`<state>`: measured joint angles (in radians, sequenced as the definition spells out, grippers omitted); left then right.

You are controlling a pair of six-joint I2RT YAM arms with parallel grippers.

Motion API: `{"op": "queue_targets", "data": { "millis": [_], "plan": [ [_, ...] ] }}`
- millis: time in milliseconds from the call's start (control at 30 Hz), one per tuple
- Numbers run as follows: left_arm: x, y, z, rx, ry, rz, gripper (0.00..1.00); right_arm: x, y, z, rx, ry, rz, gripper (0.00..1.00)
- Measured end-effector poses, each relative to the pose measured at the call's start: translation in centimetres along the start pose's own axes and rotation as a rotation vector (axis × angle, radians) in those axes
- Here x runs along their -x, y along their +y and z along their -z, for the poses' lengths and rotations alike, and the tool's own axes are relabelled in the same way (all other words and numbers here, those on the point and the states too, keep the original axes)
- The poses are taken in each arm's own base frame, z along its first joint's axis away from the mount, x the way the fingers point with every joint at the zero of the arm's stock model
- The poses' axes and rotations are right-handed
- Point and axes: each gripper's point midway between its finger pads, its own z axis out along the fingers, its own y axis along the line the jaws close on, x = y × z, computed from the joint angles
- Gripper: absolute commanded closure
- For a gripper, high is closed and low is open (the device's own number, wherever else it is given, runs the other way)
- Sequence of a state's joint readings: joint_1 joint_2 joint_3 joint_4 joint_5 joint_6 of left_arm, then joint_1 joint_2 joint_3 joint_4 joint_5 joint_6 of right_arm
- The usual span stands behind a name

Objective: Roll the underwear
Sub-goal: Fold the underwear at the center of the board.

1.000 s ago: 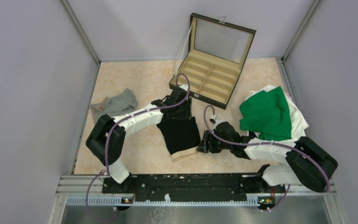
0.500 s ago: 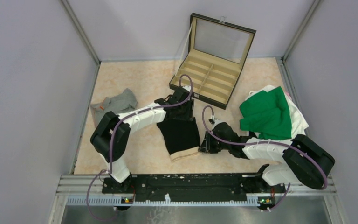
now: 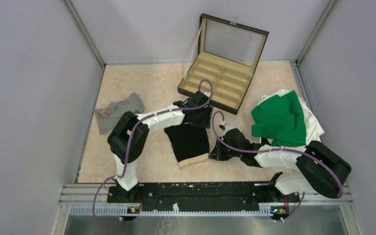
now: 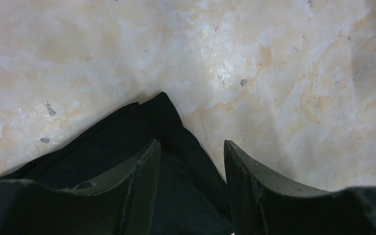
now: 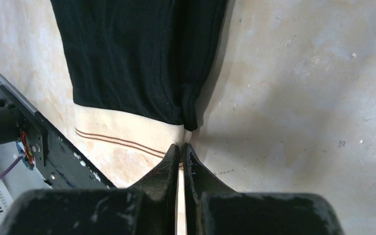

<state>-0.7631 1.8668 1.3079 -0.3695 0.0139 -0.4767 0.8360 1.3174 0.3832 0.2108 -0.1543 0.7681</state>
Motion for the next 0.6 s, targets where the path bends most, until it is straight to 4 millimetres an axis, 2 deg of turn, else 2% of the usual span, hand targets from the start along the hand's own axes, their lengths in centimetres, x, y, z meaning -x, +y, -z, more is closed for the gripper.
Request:
{"op": "queue_targets", "data": {
  "millis": [233,400,600],
  "plan": [
    [-0.8,1.3,-1.0,0.099,0.030,0.017,0.39,0.0,0.2,-0.1,0.017,-0.010,0.012,1.00],
    [-0.9,2.3,-1.0,0.154,0.024,0.043,0.30,-0.2,0.5,-0.1,0.025,-0.005,0.022,1.00],
    [-0.8,2.5,-1.4,0.174,0.023,0.057,0.29,-0.9,0.7,-0.4,0.035,0.010,0.034,1.00]
  ]
}}
